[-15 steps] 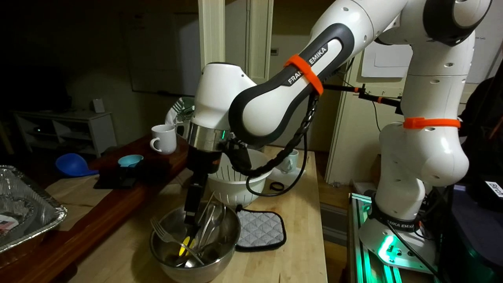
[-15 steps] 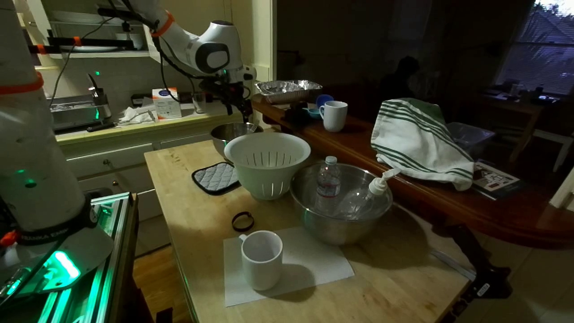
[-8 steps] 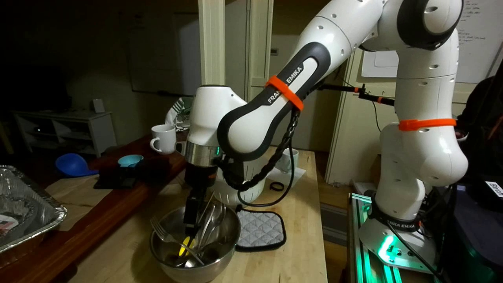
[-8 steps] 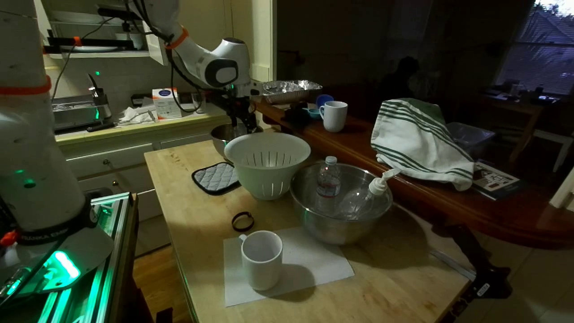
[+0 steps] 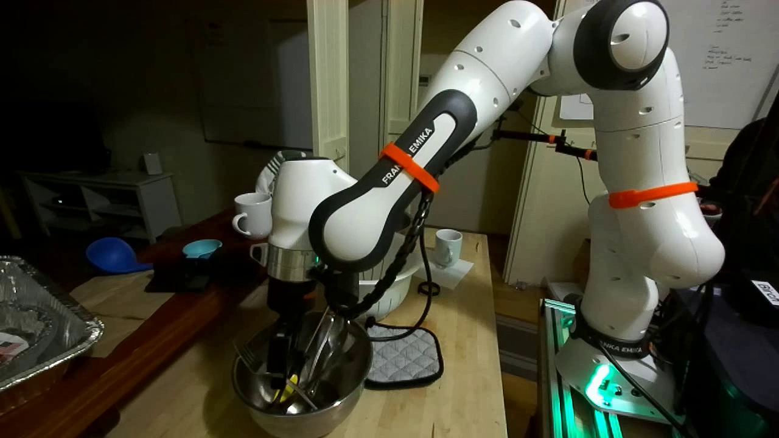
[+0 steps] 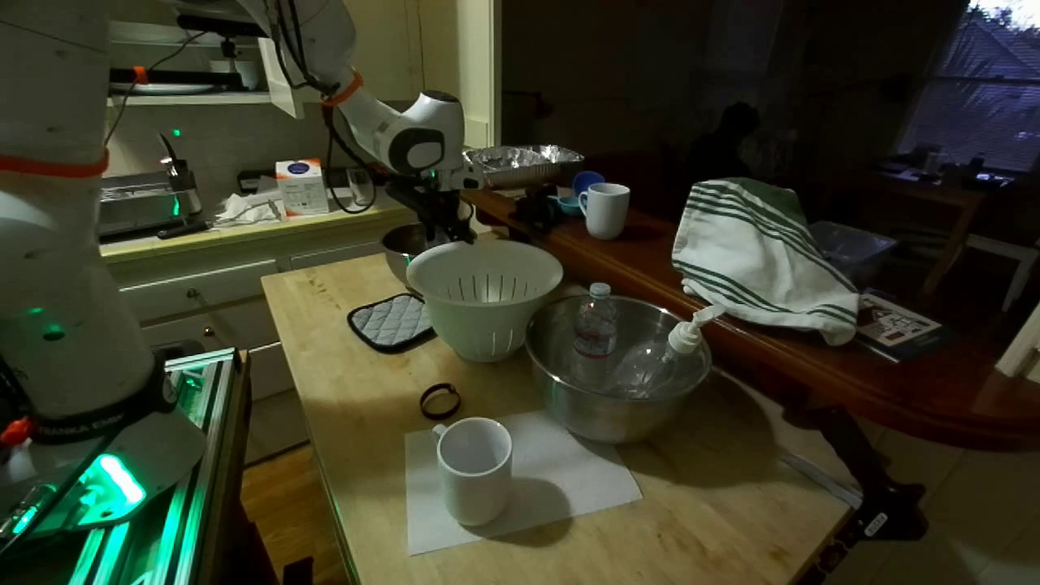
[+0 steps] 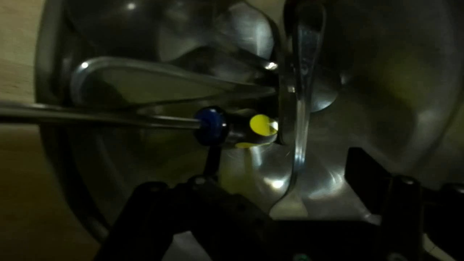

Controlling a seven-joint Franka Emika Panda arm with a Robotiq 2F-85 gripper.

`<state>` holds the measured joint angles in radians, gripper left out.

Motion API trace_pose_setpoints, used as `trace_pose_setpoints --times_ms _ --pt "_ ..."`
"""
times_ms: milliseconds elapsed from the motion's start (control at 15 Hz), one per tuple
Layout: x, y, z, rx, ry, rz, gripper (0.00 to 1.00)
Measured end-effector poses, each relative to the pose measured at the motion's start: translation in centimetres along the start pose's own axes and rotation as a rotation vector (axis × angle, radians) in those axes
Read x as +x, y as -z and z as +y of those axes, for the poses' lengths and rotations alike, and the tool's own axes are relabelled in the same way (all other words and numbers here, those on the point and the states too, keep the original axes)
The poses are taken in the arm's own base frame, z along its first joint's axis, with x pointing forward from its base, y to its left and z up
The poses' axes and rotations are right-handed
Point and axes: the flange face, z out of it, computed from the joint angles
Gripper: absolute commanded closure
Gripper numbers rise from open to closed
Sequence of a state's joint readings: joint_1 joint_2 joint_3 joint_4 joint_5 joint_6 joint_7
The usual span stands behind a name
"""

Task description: Pick up the fork and put it into the white cup

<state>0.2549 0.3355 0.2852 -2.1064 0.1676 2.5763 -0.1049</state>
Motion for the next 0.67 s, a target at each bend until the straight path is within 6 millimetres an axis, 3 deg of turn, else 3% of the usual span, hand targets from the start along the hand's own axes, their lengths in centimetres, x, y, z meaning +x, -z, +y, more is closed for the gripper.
trace_pose_setpoints --times_ms 467,667 --pt "1.0 -0.6 -1.1 0.015 0.020 0.004 0.97" --pt "1.1 -0.5 -1.6 0.016 0.032 0.006 1.00"
